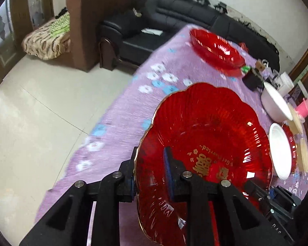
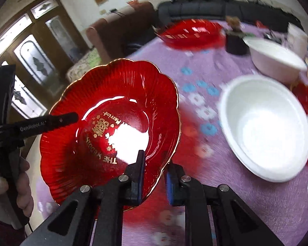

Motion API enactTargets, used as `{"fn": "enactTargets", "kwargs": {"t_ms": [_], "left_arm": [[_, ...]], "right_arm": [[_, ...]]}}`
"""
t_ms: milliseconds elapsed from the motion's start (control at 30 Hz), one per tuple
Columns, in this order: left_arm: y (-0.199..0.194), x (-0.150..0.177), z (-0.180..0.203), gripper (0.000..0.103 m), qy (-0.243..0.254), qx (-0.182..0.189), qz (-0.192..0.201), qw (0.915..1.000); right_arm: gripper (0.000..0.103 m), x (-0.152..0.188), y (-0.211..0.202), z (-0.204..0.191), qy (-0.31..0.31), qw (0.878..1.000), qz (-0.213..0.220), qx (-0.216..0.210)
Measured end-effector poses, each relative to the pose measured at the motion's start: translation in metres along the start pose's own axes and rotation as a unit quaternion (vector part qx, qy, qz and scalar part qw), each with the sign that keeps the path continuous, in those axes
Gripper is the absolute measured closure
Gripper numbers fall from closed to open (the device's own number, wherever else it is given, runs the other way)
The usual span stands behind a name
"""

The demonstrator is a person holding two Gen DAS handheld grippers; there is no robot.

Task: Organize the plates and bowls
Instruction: 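Carry the red plate with both grippers to the table edge and release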

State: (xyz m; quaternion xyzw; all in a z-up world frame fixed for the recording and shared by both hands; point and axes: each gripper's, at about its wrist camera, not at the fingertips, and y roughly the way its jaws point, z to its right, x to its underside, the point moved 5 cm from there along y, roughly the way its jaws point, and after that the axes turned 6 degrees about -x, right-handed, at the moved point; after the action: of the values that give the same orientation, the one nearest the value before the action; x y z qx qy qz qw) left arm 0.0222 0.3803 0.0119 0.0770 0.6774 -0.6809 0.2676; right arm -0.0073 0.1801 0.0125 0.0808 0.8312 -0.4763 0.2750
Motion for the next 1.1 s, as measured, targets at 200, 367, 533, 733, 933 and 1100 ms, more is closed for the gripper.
{"fn": "enactTargets", "kwargs": {"t_ms": [200,367,533,733,933,1100], "left_arm": [[-0.005,0.0,0.001,0.067,-0.005,-0.013,-0.002,0.9999],[-0.058,0.005,-0.019,0.052,-0.022,-0.029,0.051,0.998],[-0.125,0.022,-0.04,0.03,-0.066,-0.023,0.124,0.9899],[-0.164,0.045,-0.036,0.028,-0.092,-0.013,0.159,0.9829],[-0.165,0.06,-0.001,0.023,-0.098,0.035,0.157,0.982],[-0.135,0.069,0.075,0.023,-0.045,0.091,0.123,0.9873]], "right_arm": [[0.081,0.0,0.0,0.018,0.01,1.0,-0.005,0.011],[0.074,0.002,-0.013,0.009,-0.012,1.0,0.008,0.011],[0.067,0.01,-0.027,0.005,-0.025,1.0,0.017,0.004],[0.063,0.025,-0.041,0.003,-0.055,0.998,0.022,0.035],[0.054,0.047,-0.102,0.016,-0.051,0.996,0.069,0.032],[0.045,0.069,-0.158,0.066,-0.019,0.991,0.107,0.082]]}}
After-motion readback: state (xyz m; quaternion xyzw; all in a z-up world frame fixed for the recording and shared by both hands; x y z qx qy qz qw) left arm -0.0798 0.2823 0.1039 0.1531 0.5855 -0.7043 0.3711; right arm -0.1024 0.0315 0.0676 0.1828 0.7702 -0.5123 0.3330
